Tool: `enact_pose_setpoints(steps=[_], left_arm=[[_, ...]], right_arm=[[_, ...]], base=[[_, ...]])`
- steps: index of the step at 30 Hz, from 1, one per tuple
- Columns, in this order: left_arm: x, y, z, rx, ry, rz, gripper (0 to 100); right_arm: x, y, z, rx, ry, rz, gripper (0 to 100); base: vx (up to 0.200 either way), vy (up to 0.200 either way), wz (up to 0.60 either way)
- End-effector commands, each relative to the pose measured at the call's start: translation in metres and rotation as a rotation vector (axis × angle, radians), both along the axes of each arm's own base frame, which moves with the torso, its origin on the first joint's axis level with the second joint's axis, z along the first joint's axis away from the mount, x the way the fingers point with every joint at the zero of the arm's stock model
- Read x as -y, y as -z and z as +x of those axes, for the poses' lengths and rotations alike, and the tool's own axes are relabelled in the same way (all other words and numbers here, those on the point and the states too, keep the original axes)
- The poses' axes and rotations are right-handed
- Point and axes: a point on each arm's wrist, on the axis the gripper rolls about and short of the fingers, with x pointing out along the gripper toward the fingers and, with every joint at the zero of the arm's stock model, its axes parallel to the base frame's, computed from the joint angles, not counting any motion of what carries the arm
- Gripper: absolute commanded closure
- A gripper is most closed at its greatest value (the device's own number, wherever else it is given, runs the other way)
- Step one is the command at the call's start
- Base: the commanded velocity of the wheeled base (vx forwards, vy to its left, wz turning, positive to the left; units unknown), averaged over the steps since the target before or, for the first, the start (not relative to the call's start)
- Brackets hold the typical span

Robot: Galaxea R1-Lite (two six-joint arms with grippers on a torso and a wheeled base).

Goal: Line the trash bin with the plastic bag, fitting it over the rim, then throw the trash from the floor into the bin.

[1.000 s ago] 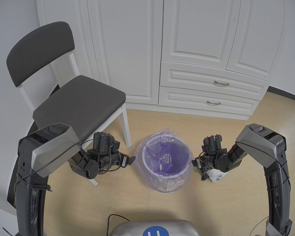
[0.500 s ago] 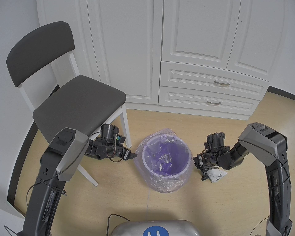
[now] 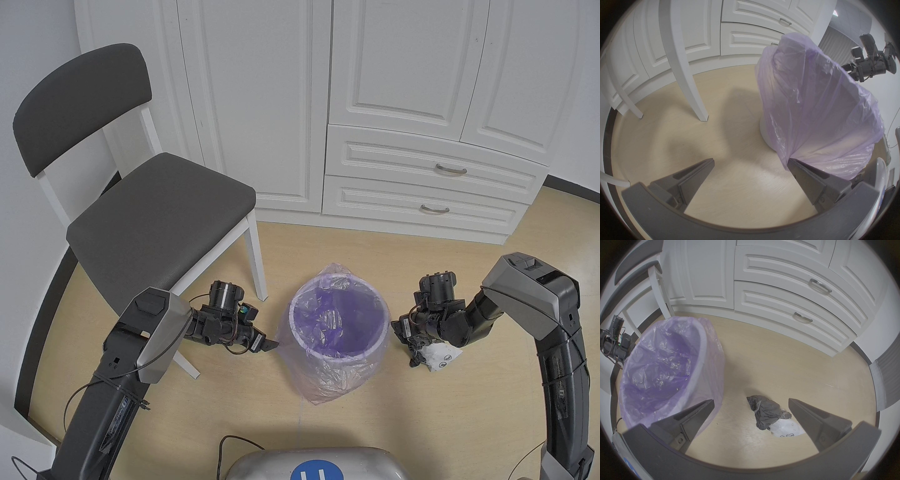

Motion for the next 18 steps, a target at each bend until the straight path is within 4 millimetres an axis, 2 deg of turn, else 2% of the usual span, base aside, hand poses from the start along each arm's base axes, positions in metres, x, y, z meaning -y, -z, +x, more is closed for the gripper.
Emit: enact_pose_setpoints(steps=[1,5,7,8,9,12,17,18], left_arm=[[0.0,0.006,-0.001,-0.002,-0.011,0.006,0],[0.003,-0.012,0.003,0.04,-0.025,-0.002,0],[0.002,-0.034,0.0,0.055,-0.039,-0.022,0],[0.003,-0.039,-0.002,0.056,-0.043,-0.028,0],[0.003,-0.05,-0.011,0.057,-0.055,-0.044,0],[0.001,-0.064,-0.034,0.094,-0.099,-0.051,0],[-0.019,-0.079,-0.083,0.162,-0.161,-0.054,0],[-0.019,-0.079,-0.083,0.162,-0.161,-0.054,0]], right_arm=[[-0.001,0.004,-0.002,-0.012,-0.004,-0.003,0],[-0.002,0.0,-0.003,-0.008,-0.009,0.0,0],[-0.003,0.0,-0.005,-0.015,-0.032,0.017,0],[-0.003,0.0,-0.005,-0.017,-0.037,0.021,0],[-0.003,0.003,-0.004,-0.024,-0.048,0.03,0],[-0.003,0.007,-0.002,-0.039,-0.069,0.046,0],[-0.004,0.006,0.008,-0.08,-0.112,0.114,0],[-0.004,0.006,0.008,-0.08,-0.112,0.114,0]], base=[[0.0,0.0,0.0],[0.0,0.0,0.0],[0.0,0.0,0.0],[0.0,0.0,0.0],[0.0,0.0,0.0],[0.0,0.0,0.0],[0.0,0.0,0.0],[0.0,0.0,0.0]])
